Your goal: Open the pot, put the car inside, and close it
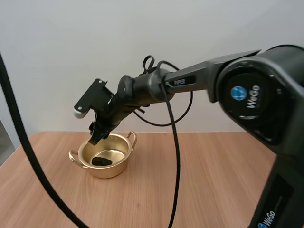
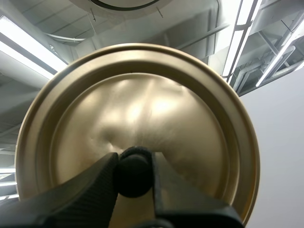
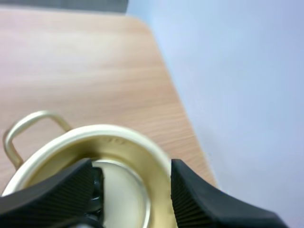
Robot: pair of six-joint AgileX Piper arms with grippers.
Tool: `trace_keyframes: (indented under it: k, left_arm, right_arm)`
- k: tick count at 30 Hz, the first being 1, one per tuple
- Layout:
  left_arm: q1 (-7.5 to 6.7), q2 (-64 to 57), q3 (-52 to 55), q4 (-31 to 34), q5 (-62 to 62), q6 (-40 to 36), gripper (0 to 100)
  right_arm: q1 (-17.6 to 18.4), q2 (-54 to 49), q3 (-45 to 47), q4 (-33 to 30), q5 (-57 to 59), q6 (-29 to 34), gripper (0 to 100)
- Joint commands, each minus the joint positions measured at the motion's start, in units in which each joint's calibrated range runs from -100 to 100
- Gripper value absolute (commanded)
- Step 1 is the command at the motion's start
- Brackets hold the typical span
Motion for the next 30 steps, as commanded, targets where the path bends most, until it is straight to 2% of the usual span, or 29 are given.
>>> trace_keyframes:
  k: [1,8,13,15,24,27,28,30]
  left_arm:
    - [0.01,-0.01,-0.05,0.07,0.06,-0.01,0]
    - [0.01,-0.01,-0.05,0.07,0.06,-0.01,0]
    - [0.01,-0.01,-0.05,-0.03,-1.24,-0.01,0]
    - [0.01,-0.01,-0.05,-0.03,-1.24,-0.01,0]
    - [0.01,-0.01,-0.05,-0.03,-1.24,-0.95,0]
    - [0.01,-0.01,-0.05,-0.15,-0.41,-1.14,0]
    - [0.01,-0.01,-0.05,-0.30,0.21,-1.14,0]
    - [0.01,-0.01,-0.05,-0.72,0.97,-1.14,0]
  right_arm:
    - [-1.46,-5.58,0.00,-0.01,0.39,0.52,81]
    - [-8.44,-15.79,0.00,-0.01,0.73,2.05,81]
    - [-13.97,-21.70,0.00,-0.01,-0.03,2.61,96]
    - [-15.79,-23.69,0.00,-0.01,-1.41,3.50,99]
    - [-22.18,-34.16,0.00,-0.01,-2.78,11.69,99]
    - [-23.84,-38.45,0.00,-0.01,-3.31,15.19,92]
    - [-24.44,-39.90,0.00,-0.13,-3.31,16.25,85]
    - [-25.52,-42.30,0.00,-1.00,-3.31,17.94,60]
